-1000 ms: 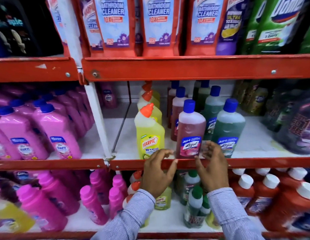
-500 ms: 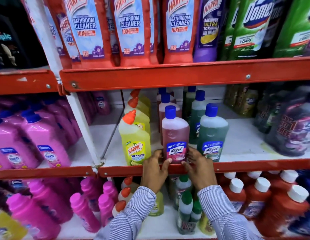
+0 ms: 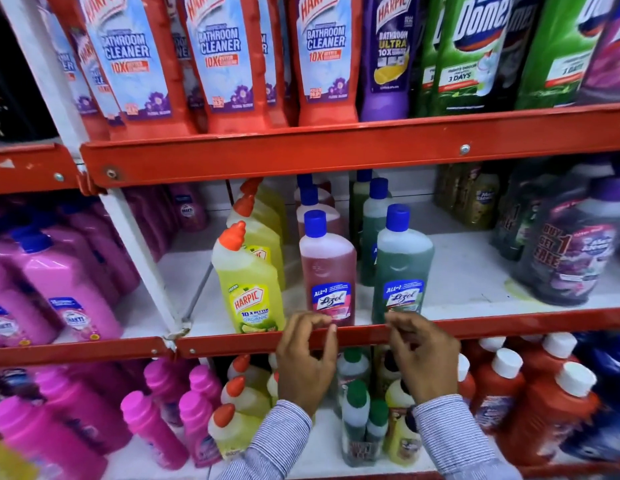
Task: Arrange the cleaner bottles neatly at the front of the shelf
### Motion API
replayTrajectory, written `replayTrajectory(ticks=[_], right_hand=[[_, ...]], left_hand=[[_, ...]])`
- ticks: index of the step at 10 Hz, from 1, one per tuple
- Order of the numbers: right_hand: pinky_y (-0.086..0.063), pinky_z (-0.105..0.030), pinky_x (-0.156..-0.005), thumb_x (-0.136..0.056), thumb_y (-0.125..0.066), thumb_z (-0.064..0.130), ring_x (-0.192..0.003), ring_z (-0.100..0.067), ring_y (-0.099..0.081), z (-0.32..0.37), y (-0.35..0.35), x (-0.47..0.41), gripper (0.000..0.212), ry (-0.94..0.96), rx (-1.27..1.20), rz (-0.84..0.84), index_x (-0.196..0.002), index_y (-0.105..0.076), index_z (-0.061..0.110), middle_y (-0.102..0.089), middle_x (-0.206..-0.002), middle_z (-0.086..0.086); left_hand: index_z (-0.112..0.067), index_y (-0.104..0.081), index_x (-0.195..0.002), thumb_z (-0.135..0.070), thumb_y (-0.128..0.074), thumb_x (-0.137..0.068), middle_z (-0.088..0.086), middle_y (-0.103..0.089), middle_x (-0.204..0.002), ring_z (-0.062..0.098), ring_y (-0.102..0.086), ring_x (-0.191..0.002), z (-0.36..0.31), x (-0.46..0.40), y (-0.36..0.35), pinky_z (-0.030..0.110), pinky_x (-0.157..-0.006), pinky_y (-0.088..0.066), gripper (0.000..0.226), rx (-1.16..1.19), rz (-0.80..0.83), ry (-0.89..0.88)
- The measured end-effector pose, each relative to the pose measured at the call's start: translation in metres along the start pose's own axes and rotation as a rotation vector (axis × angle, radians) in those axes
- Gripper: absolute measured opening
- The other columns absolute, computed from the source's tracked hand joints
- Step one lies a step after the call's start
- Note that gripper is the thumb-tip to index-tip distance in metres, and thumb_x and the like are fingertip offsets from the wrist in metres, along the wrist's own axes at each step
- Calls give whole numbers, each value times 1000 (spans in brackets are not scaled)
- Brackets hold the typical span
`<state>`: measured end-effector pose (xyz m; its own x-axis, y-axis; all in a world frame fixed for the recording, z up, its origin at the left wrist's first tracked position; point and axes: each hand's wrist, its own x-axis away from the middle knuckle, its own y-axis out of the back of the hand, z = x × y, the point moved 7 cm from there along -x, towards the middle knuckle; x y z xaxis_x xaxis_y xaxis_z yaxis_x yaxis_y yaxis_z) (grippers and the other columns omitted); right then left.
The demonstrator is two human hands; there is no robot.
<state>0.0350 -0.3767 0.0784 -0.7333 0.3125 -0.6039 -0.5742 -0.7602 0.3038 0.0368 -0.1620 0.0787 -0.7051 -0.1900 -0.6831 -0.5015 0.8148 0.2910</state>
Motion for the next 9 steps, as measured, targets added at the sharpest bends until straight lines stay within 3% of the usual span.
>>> replayTrajectory(ticks=[1,2,3,4,6,7,8,9], right_hand=[[-58,-38,-80,-76,-74,-1,-82,-12,-71,-18,31,-10,32,-12,17,-158,-93,-69,26,-74,-94,3],[-54,-19,-88,-78,-75,4,-94,-12,-70,-39,29,-32,49,-101,-25,21,-121,-61,21,-71,-114,2],[-37,6,-79,-79,-75,5,-93,8,-65,-48,16,-44,58,-116,42,269,-132,-57,18,-69,-111,7],[-37,7,-78,-78,-75,7,-83,27,-57,-56,13,-53,57,-108,58,341,-131,-58,21,-72,-109,8],[-52,-21,-94,-79,-74,7,-98,1,-68,-64,11,-55,55,-107,7,357,-129,-59,25,-75,-110,4],[-52,-27,-97,-79,-74,10,-102,-3,-68,-68,11,-55,55,-115,-7,365,-130,-58,25,-74,-114,3],[-51,-16,-94,-79,-74,8,-101,1,-68,-69,11,-53,57,-157,-85,364,-132,-57,23,-73,-116,2],[-57,-23,-85,-80,-74,4,-92,-1,-70,-62,43,-55,51,-149,-232,85,-121,-61,30,-72,-112,17]], left_hand=[[-19,-69,-103,-13,-74,-85,-1,-73,-100,6,-65,-95,-20,4,-32,9,-90,-45,19,20,148,-56],[-19,-65,-125,-22,-71,-88,2,-75,-116,13,-68,-105,-27,0,-64,15,-98,-45,37,17,257,-7],[-12,-60,-134,-26,-70,-90,6,-73,-125,18,-67,-111,-29,-7,-86,17,-104,-42,47,-51,290,15],[-13,-62,-128,-29,-71,-90,9,-77,-112,26,-70,-99,-26,-12,-102,27,-93,-48,43,-113,305,52],[-24,-64,-125,-40,-69,-89,3,-80,-106,24,-72,-94,-16,-9,-105,34,-85,-54,40,-140,261,90],[-24,-64,-124,-42,-67,-88,3,-80,-105,23,-73,-94,-17,-9,-107,36,-85,-56,41,-140,258,93],[-23,-63,-126,-46,-66,-87,2,-78,-111,22,-72,-100,-14,-8,-106,39,-91,-56,45,-129,272,86],[-23,-56,-136,-45,-69,-86,0,-72,-126,19,-68,-112,-18,-10,-100,40,-99,-55,56,-103,240,73]])
